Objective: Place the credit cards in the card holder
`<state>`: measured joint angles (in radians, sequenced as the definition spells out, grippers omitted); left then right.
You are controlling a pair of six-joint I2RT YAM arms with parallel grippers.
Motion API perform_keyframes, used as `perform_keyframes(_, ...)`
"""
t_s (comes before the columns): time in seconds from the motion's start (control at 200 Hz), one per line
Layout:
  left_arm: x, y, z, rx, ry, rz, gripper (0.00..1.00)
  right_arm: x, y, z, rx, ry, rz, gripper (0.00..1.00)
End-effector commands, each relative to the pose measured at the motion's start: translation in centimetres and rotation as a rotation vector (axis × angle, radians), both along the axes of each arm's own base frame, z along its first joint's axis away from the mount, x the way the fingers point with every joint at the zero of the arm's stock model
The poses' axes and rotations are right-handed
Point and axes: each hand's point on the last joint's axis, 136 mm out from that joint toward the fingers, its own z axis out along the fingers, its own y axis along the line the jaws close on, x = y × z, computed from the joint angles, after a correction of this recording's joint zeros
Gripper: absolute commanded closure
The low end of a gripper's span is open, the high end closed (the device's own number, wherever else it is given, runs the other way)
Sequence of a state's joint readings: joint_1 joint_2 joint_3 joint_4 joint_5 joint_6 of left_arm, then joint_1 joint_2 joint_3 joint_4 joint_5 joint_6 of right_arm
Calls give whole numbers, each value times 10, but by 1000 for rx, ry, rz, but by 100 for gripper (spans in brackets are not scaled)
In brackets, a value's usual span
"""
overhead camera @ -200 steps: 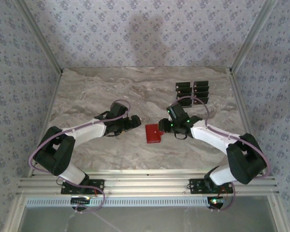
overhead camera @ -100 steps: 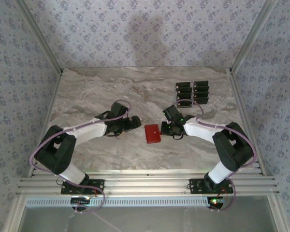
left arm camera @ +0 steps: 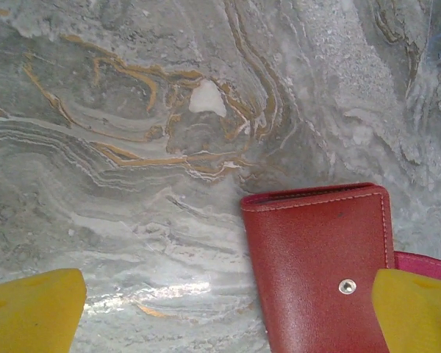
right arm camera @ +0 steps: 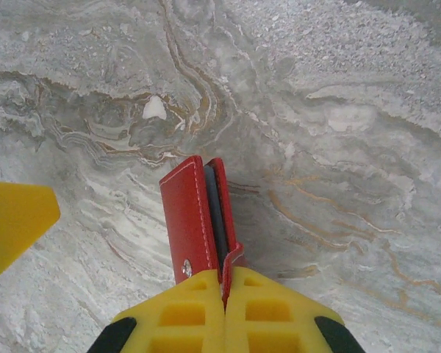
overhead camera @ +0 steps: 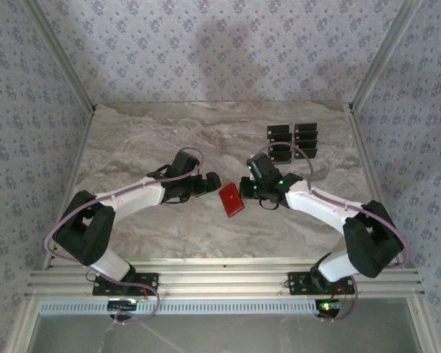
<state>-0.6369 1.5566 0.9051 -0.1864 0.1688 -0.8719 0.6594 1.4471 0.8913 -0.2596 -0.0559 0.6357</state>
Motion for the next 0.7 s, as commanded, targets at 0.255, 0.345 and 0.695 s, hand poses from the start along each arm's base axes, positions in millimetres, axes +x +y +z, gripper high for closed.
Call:
perform_keyframes(0.255, 2, -23, 9, -42, -10, -45, 0, 0, 8, 22, 43, -19, -11, 100)
perform_keyframes(0.345, 2, -27, 11, -47, -13, -49, 0, -1, 9, 27, 51, -27, -9, 100)
perform_keyframes(0.695, 1, -43, 9, -73, -8, -60, 0, -2, 9, 33, 60, -39, -12, 100)
